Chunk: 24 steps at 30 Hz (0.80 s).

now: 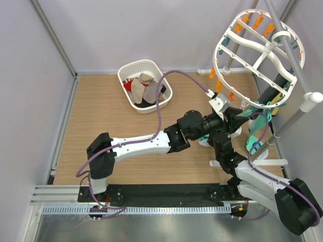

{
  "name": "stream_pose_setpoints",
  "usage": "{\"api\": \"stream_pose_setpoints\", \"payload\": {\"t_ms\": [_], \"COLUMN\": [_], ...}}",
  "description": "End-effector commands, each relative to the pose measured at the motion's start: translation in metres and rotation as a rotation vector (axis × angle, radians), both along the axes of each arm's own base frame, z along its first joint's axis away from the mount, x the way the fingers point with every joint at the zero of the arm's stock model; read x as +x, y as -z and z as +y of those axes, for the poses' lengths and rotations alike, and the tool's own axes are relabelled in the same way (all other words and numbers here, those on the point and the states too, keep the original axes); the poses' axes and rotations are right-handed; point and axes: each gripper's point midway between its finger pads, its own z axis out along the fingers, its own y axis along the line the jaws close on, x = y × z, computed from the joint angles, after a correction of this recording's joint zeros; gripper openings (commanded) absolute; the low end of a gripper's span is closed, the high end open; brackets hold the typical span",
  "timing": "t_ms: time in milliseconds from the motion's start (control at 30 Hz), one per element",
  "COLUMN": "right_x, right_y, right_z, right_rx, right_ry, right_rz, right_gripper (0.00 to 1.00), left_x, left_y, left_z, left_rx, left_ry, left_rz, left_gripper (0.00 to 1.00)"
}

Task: Remove the socks clipped to the hanger
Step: Adjust the hanger on the clothesline.

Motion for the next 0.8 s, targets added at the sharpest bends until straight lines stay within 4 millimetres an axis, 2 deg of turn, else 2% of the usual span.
{"api": "stream_pose_setpoints", "payload": {"t_ms": [0, 133, 233, 333, 467, 500, 533, 567, 633, 767], "right_x": [0.018, 0.023, 0.027, 0.03, 0.026, 0.02, 0.018, 0.014, 0.007, -0.002], "right_y": [-0.029, -0.034, -0.038, -0.046, -0.05, -0.042, -0.043, -0.047, -0.038, -0.061], "right_z": [0.017, 0.021, 0.028, 0.036, 0.043, 0.043, 0.043, 0.042, 0.033, 0.023], "right_rx": [0.004, -0.006, 0.005, 0.018, 0.078, 0.082, 0.086, 0.083, 0.002, -0.105], "right_ry": [-0.06, -0.07, -0.083, -0.104, -0.128, -0.143, -0.157, -0.169, -0.175, -0.22], "right_rz": [-0.07, -0.078, -0.086, -0.105, -0.131, -0.12, -0.133, -0.152, -0.122, -0.215], "right_gripper": [0.01, 0.01, 0.01, 0.01, 0.01, 0.01, 0.01, 0.01, 0.01, 0.01], "left_x": [0.01, 0.01, 0.011, 0.0, -0.005, -0.003, -0.003, 0.0, 0.002, 0.016], "left_y": [-0.043, -0.052, -0.046, -0.045, -0.05, -0.048, -0.049, -0.047, -0.049, -0.053], "left_z": [0.019, 0.023, 0.022, 0.02, 0.012, 0.011, 0.011, 0.013, 0.016, 0.022], "left_rx": [-0.114, -0.11, -0.085, -0.077, -0.073, -0.069, -0.075, -0.082, -0.102, -0.106], "left_ry": [-0.066, -0.032, -0.021, 0.044, 0.115, 0.121, 0.128, 0.134, 0.15, 0.164], "left_rz": [-0.037, -0.056, -0.084, -0.123, -0.11, -0.102, -0.096, -0.066, -0.032, 0.053], "left_gripper": [0.44, 0.44, 0.44, 0.43, 0.41, 0.41, 0.41, 0.41, 0.41, 0.41]}}
